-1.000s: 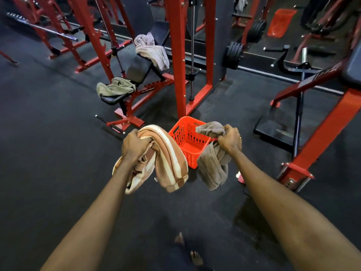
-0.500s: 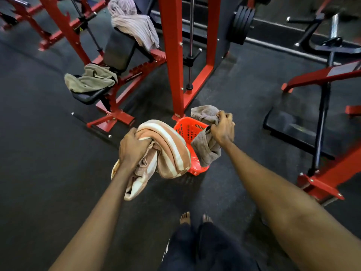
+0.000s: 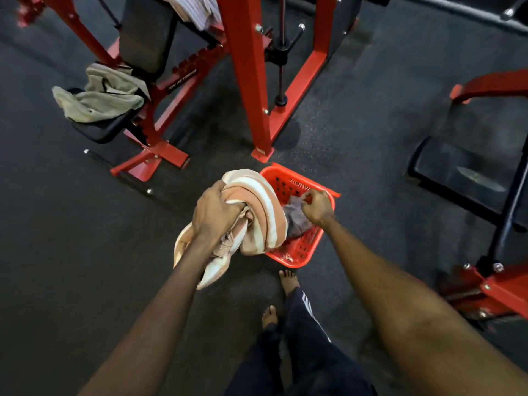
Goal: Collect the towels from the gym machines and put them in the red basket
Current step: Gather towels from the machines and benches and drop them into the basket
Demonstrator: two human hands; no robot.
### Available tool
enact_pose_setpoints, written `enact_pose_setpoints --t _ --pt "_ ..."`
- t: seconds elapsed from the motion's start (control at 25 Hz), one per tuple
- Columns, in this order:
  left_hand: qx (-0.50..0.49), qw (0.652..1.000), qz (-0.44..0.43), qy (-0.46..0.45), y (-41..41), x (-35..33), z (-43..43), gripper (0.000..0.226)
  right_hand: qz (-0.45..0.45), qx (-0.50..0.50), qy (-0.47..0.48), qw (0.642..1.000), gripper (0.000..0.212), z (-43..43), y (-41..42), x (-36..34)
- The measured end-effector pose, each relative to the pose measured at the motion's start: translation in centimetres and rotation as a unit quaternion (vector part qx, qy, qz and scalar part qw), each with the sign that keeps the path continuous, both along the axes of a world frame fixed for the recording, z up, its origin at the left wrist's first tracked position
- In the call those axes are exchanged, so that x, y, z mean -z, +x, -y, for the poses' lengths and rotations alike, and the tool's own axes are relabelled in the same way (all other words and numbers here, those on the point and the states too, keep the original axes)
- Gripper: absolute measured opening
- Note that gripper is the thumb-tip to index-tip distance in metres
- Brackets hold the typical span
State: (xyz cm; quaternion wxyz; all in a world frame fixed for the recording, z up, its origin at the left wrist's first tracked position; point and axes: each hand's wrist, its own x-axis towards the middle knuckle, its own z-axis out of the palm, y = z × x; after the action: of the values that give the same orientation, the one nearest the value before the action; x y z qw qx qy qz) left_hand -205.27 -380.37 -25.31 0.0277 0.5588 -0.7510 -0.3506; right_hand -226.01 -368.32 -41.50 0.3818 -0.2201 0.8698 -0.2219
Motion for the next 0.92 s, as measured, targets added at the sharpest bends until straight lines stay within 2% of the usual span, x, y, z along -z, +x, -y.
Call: enact_pose_setpoints --t 0.12,0.24,0.32,0.44,0.52,0.72,0.92 --pt "0.016 1.0 0.011 0.004 -4.0 1.8 0.9 0.046 -0.002 0.05 -0.009 0.999 0.021 1.2 -3.3 -1.9" --pt "0.06 0.993 0.104 0.021 -7.2 5.9 1.4 0.059 -0.002 0.038 0.01 0.999 0.021 1.8 -5.7 -1.5" --pt "0.074 0.983 0.158 0.06 -8.6 9.6 1.6 0.067 0.001 0.029 0.02 0.999 0.02 2.1 -6.6 -0.3" --pt "0.069 0.976 0.15 0.139 -9.6 14.0 2.0 0.082 0.011 0.029 0.014 0.999 0.015 2.3 -6.8 1.4" --pt "0.05 0.979 0.116 0.16 -9.7 15.9 2.7 0.075 0.017 0.016 0.014 1.0 0.016 2.6 -6.7 2.2" --pt "-0.043 0.988 0.071 0.131 -6.3 16.9 4.1 0.027 0.03 0.015 0.002 0.999 0.018 3.9 -5.6 1.5" --pt "-0.103 0.988 0.018 0.114 -1.5 11.9 8.2 0.019 0.026 -0.018 -0.061 0.998 0.015 9.9 -3.1 -2.9"
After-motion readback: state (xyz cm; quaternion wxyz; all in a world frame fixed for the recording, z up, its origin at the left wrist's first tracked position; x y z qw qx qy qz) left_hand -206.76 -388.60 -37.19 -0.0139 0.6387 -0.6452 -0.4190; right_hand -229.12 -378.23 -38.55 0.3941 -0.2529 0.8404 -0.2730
